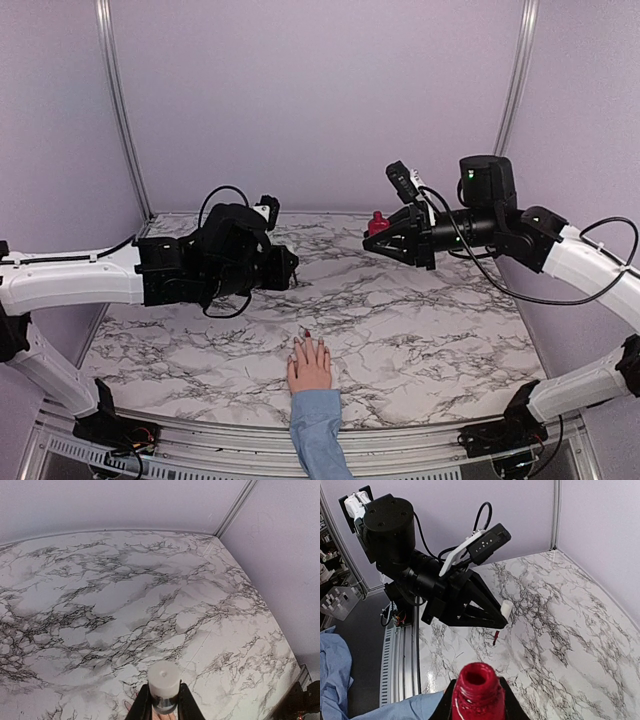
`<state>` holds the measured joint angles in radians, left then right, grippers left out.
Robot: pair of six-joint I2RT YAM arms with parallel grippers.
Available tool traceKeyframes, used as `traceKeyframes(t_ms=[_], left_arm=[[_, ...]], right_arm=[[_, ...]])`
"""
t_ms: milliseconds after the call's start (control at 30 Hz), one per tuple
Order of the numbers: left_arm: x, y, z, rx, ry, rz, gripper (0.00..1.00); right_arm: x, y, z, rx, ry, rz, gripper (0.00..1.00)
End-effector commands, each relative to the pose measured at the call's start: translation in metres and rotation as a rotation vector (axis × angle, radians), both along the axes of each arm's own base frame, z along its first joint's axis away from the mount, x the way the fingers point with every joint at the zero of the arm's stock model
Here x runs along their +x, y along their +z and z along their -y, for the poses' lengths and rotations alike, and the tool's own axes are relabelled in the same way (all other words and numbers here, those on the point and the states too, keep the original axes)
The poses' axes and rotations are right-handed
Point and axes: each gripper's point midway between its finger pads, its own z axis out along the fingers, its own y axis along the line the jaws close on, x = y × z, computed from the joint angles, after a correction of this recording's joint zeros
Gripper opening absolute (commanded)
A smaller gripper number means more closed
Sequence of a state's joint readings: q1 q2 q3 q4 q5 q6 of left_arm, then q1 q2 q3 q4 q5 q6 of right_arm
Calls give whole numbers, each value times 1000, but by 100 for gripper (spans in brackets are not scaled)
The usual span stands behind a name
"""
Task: Paint the nails
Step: Paint the nail with the hand.
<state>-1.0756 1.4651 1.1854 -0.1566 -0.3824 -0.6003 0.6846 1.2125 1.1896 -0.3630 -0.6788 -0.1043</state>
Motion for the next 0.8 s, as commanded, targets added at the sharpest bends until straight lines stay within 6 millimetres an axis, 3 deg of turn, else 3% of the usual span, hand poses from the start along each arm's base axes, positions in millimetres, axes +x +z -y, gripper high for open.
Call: traceKeyframes(t_ms=[0, 233, 533, 767], left_arm=[[7, -28, -5, -4, 121, -37, 0], [11, -76, 11, 49, 135, -118, 0], [7, -110, 36, 40, 55, -193, 0], [13, -132, 39, 52, 58, -235, 0]], right_arm=[[4, 12, 6, 39, -39, 15, 0], [10, 7, 8, 31, -60, 5, 0], [25, 1, 4, 18, -79, -2, 0], [29, -4, 6, 5, -91, -7, 0]])
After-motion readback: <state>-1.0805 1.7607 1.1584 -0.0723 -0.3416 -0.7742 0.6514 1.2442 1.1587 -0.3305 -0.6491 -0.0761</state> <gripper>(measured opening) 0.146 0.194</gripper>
